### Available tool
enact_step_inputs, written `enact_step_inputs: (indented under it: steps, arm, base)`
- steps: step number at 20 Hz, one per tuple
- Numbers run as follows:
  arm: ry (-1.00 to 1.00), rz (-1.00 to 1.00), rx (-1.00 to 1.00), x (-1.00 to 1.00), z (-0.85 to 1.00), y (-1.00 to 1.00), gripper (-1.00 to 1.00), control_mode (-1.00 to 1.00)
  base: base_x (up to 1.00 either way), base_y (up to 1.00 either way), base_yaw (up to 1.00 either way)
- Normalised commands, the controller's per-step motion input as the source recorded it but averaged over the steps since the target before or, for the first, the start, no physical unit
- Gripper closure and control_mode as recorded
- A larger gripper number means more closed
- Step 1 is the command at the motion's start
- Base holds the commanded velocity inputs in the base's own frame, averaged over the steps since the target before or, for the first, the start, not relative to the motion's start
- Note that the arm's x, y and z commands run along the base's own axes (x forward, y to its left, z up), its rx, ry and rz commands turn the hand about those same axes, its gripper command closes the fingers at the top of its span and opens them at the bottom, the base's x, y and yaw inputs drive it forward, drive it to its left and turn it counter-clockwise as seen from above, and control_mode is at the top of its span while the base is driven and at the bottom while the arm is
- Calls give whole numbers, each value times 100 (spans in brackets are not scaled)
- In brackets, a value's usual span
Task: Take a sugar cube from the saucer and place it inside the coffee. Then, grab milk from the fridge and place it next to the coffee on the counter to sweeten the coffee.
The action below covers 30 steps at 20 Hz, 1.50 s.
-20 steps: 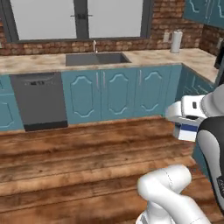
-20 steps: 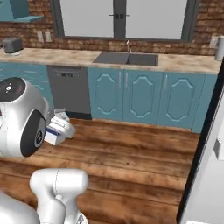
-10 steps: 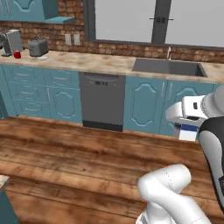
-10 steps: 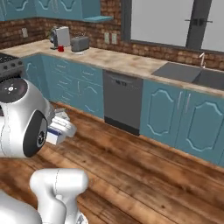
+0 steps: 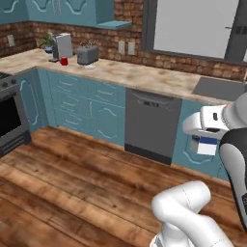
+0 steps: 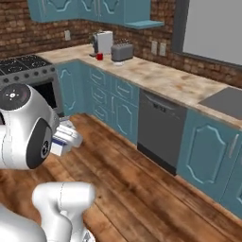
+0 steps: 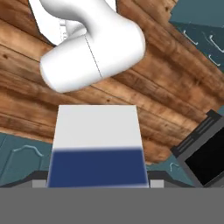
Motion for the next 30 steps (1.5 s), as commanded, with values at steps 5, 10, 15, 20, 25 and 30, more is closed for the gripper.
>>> enact_step_inputs:
  steps: [5, 10, 15, 20, 25, 30]
  arm:
    - [0, 0, 0, 0, 0, 0, 100, 100]
    - [0, 0, 0, 0, 0, 0, 100, 100]
    - [0, 0, 0, 0, 0, 0, 100, 100]
    - [0, 0, 0, 0, 0, 0, 100, 100]
    - [0, 0, 0, 0, 0, 0, 100, 100]
    - [0, 0, 0, 0, 0, 0, 100, 100]
  base:
    - [100, -15, 31]
    - [100, -1, 26]
    - [100, 1, 14]
    - [100, 25, 2]
    - [100, 80, -5]
    - [100, 86, -19]
